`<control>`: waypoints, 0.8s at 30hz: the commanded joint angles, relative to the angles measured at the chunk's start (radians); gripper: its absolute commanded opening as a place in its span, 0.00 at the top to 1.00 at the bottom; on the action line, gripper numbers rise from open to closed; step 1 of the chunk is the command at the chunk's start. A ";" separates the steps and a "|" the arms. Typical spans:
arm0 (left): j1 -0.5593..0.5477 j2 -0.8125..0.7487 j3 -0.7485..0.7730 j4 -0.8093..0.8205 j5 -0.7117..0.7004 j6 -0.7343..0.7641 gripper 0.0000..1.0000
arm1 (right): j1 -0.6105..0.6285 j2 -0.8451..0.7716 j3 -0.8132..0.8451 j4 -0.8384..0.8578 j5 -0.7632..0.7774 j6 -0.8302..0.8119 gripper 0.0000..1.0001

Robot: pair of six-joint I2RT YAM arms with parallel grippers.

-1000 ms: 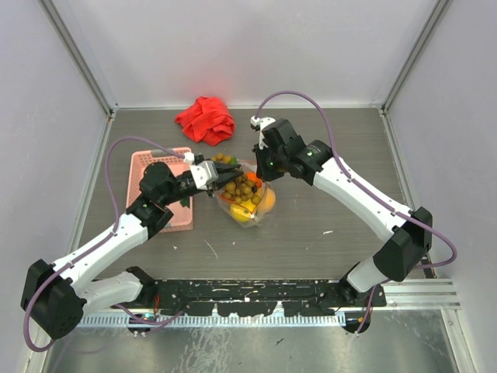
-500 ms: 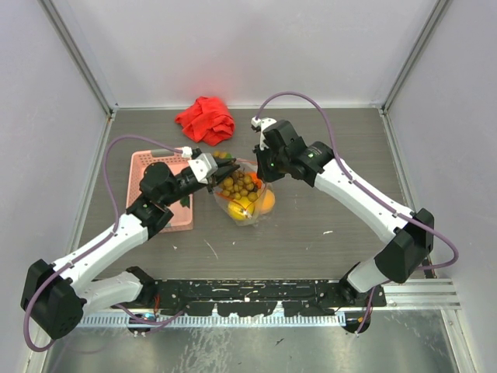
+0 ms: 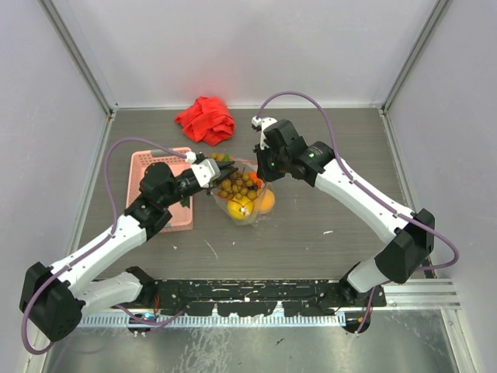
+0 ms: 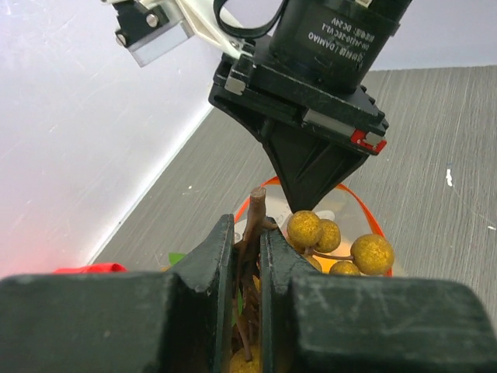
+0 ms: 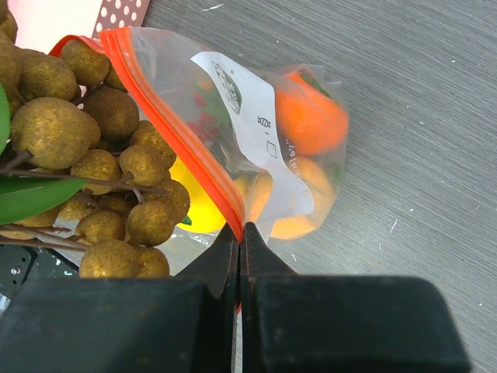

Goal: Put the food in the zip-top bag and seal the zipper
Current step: Place the fake fruit in the zipper food storage bag.

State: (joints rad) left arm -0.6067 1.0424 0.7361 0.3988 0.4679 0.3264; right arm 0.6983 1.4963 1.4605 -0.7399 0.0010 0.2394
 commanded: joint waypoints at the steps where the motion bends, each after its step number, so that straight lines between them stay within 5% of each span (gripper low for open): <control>1: 0.005 -0.022 0.043 -0.029 -0.053 0.063 1.00 | -0.005 -0.051 0.020 0.042 -0.005 -0.009 1.00; 10: 0.006 -0.021 0.046 -0.023 -0.112 0.042 1.00 | -0.005 -0.047 0.035 0.048 -0.024 -0.026 1.00; 24: 0.004 -0.019 0.094 -0.118 0.154 0.115 1.00 | -0.009 -0.006 0.109 0.033 -0.069 -0.126 1.00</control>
State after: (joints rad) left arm -0.6067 1.0424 0.7616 0.3061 0.5217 0.3943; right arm 0.6971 1.4971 1.4899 -0.7395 -0.0311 0.1677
